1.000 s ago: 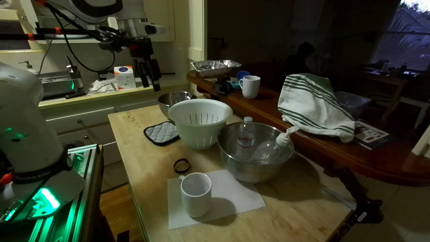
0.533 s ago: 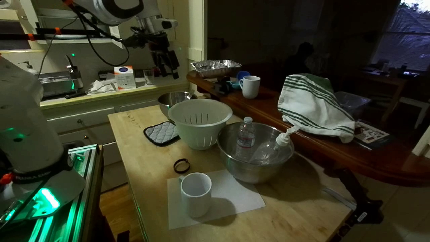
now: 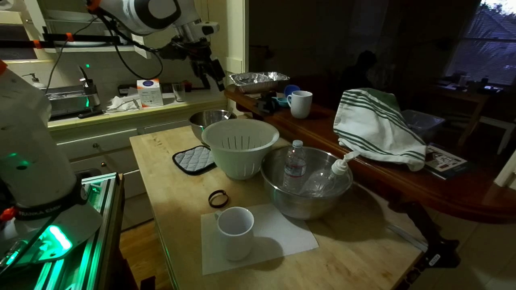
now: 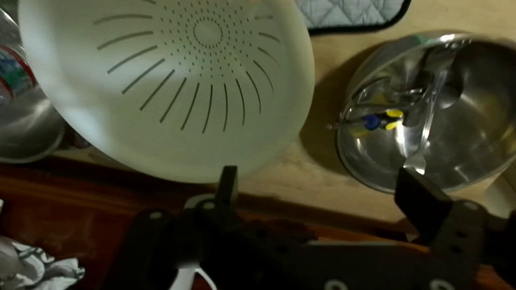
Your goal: Pick up the fork and put it into the white cup
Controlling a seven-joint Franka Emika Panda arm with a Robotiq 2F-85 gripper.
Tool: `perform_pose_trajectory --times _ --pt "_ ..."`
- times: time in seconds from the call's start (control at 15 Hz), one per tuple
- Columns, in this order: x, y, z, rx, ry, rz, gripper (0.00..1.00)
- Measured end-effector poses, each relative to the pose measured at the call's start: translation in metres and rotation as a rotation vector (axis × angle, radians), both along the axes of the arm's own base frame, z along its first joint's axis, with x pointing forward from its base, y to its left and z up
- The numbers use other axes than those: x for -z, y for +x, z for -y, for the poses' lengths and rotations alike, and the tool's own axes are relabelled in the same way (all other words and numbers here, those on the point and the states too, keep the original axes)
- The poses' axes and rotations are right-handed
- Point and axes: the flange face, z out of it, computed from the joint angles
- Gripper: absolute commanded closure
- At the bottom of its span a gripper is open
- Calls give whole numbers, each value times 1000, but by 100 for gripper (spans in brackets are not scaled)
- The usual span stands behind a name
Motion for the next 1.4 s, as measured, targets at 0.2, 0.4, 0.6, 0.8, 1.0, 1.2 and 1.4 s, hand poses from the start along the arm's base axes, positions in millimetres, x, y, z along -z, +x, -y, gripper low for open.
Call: perform_pose_trajectory --times 0.2,0.4,0.6,0.8,1.0,1.2,1.4 --pt "27 32 -30 -39 50 9 0" --pt "64 52 -69 -86 105 -74 0" --pt "89 58 -107 -137 151 -141 0" --pt "105 61 -127 -155 178 -183 0" --pt "106 62 -127 -154 178 -185 0" --pt "112 62 -127 -152 175 -204 0" --pt "133 67 -124 -135 174 -244 0"
